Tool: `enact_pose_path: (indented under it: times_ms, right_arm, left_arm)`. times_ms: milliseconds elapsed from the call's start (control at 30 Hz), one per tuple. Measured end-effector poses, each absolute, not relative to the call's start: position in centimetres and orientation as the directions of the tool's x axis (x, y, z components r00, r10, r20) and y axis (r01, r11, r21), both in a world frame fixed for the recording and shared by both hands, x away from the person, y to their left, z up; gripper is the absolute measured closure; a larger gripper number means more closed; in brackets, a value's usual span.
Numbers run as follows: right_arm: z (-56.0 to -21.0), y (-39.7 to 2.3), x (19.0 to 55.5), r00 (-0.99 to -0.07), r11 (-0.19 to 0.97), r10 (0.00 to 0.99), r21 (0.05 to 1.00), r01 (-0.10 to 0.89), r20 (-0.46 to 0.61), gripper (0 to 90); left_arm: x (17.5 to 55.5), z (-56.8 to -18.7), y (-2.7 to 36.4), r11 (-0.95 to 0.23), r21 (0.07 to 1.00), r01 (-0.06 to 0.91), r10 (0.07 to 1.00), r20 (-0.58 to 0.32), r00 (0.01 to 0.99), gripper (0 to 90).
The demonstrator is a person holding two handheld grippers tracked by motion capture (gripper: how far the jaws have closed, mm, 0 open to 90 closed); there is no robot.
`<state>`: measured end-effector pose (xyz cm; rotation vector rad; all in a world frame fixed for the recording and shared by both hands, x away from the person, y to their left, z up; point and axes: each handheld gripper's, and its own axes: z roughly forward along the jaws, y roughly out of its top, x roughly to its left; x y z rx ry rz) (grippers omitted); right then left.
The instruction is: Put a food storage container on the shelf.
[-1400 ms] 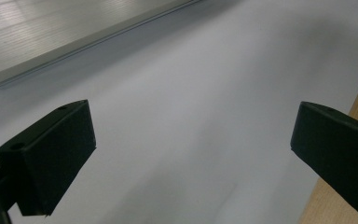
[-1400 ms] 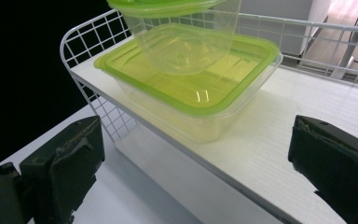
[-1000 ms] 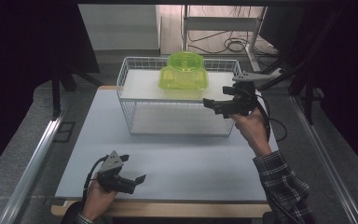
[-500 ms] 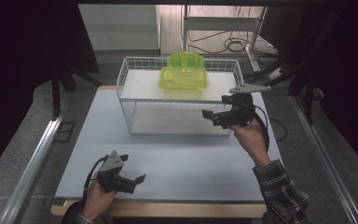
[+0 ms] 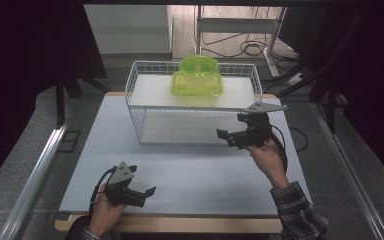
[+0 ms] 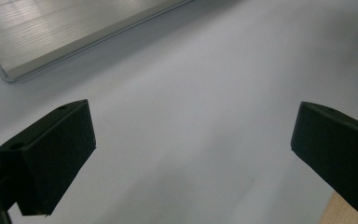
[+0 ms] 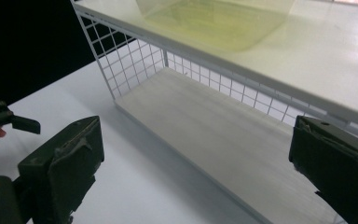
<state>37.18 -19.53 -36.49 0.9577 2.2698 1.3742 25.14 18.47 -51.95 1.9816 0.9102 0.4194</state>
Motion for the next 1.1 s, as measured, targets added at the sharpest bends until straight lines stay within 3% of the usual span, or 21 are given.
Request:
enact_pose_path:
  times_ms: [567,1100]
  right_arm:
    - [-41.0,-21.3,35.6,-0.699,0.323,0.712,0.852,0.412,0.067,0.4]
    - [-42.9,-22.8,33.5,-0.678,0.337,0.733,0.84,0.424,0.048,0.3]
  left_arm:
    - [25.1,-52.0,18.4,-0.341,0.831,0.439,0.743,-0.049,0.668,0.0]
    - [25.0,-51.9,18.4,-0.344,0.833,0.433,0.74,-0.043,0.671,0.0]
